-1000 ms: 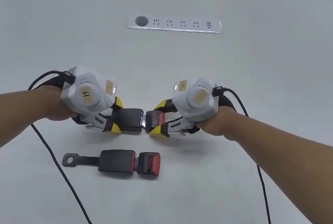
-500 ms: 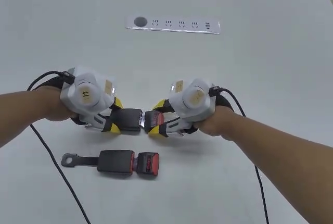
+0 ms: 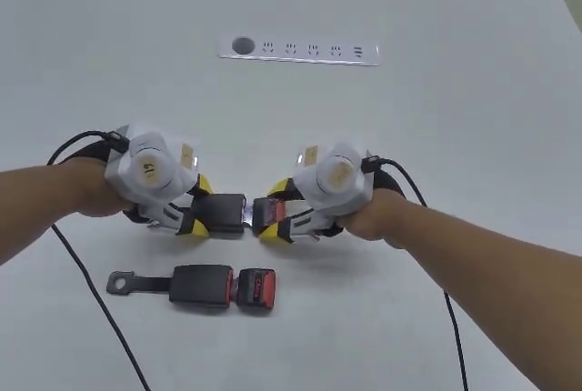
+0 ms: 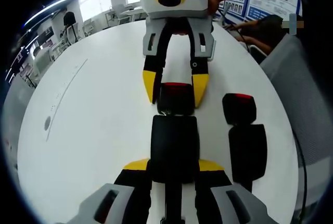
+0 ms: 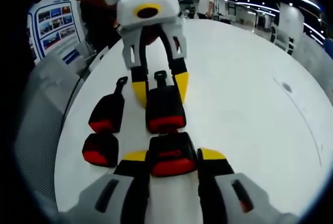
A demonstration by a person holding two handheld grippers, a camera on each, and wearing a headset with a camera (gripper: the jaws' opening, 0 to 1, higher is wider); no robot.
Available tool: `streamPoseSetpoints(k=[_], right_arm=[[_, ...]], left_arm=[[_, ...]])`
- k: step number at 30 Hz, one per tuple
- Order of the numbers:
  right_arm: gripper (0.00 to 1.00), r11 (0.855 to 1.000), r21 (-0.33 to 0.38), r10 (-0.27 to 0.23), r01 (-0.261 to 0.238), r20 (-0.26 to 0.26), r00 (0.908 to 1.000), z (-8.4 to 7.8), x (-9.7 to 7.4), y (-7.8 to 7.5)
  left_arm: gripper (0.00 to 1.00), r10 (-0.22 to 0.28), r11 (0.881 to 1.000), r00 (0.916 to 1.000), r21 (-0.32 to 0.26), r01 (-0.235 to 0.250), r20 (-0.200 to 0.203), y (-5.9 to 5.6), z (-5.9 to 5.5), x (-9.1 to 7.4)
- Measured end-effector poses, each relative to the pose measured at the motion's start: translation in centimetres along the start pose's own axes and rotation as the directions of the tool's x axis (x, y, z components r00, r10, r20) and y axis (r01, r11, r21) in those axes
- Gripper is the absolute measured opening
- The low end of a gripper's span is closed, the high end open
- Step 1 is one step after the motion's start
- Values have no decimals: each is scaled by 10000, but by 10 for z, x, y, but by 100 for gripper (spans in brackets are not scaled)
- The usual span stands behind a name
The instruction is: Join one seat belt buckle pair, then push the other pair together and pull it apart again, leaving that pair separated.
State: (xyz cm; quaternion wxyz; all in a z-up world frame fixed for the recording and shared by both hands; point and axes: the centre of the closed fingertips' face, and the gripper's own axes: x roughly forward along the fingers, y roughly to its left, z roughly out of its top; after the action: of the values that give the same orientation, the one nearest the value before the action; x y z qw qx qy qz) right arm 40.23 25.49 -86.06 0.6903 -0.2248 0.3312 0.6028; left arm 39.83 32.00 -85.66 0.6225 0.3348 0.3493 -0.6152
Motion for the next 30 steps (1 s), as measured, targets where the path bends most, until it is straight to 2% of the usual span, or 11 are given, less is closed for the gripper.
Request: streamPoseSetpoints(k=[4, 8, 21, 30], right_arm=[[36, 9999, 126, 25, -26, 90, 10000, -8, -7, -2], [36, 10000, 62, 76, -77, 133, 9999, -9, -8, -1], [36, 9998, 171, 42, -43, 46, 10000, -46, -41, -9], [36, 9998, 209, -17, 17, -25, 10000, -63, -57, -11]], left_arm=[[33, -62, 10000, 9999, 39, 62, -93, 0, 0, 0], [33, -70, 10000, 9999, 15, 70, -129, 0, 0, 0], [33, -67, 10000, 9999, -62, 67, -118, 0, 1, 0], [33, -70, 9999, 9997, -102, 68, -253, 1, 1, 0]])
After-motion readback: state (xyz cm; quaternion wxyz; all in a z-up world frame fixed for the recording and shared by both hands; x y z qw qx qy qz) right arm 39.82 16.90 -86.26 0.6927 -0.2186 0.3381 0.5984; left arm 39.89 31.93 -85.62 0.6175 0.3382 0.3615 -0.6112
